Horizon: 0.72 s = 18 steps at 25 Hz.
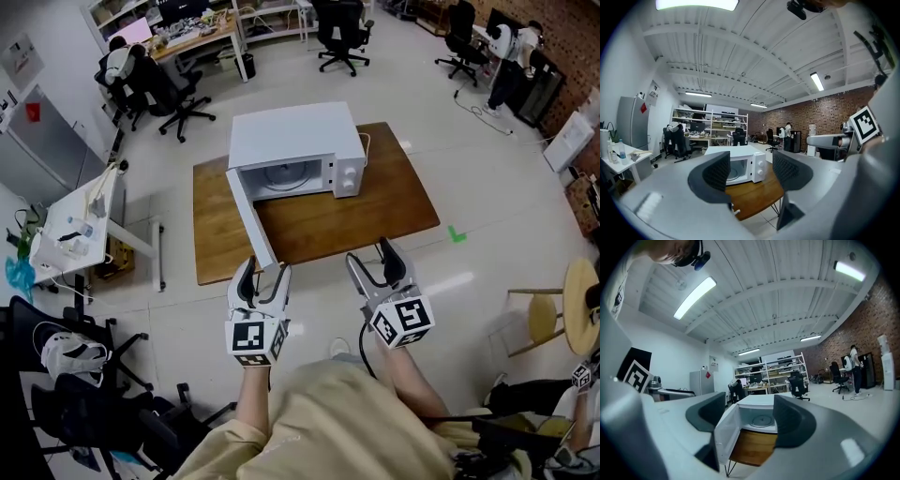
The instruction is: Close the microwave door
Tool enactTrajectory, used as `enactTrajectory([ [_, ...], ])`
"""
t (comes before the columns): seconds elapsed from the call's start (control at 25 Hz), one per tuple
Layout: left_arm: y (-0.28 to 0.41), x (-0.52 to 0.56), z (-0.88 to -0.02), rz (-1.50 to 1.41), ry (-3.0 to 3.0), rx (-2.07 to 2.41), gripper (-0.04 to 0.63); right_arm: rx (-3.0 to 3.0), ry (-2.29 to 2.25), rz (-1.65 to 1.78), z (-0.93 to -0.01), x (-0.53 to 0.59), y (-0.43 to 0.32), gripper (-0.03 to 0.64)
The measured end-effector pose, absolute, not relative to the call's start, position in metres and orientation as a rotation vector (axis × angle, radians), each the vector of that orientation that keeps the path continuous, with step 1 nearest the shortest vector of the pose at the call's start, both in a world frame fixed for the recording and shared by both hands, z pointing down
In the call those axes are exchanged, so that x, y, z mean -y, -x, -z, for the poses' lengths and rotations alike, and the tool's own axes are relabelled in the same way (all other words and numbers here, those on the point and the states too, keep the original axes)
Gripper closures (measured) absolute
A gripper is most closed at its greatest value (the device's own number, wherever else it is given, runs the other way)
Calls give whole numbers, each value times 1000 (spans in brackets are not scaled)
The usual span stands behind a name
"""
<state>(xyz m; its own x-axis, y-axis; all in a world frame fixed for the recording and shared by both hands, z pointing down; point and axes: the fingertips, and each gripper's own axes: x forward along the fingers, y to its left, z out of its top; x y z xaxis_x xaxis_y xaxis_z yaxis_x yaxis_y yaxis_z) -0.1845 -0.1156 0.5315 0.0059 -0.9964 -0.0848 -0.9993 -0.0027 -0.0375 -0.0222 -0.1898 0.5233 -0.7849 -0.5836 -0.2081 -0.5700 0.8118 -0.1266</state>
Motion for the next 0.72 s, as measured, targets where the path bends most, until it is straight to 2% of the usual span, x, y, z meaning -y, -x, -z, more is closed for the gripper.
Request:
enactTrajectory([
  [0.32,163,188,-534,55,2108,-2240,308,-2770,844,199,-531,283,1,308],
  [0.72,263,202,-580,40,2213,-2396,308,-2842,828,174,-544,295,77,310],
])
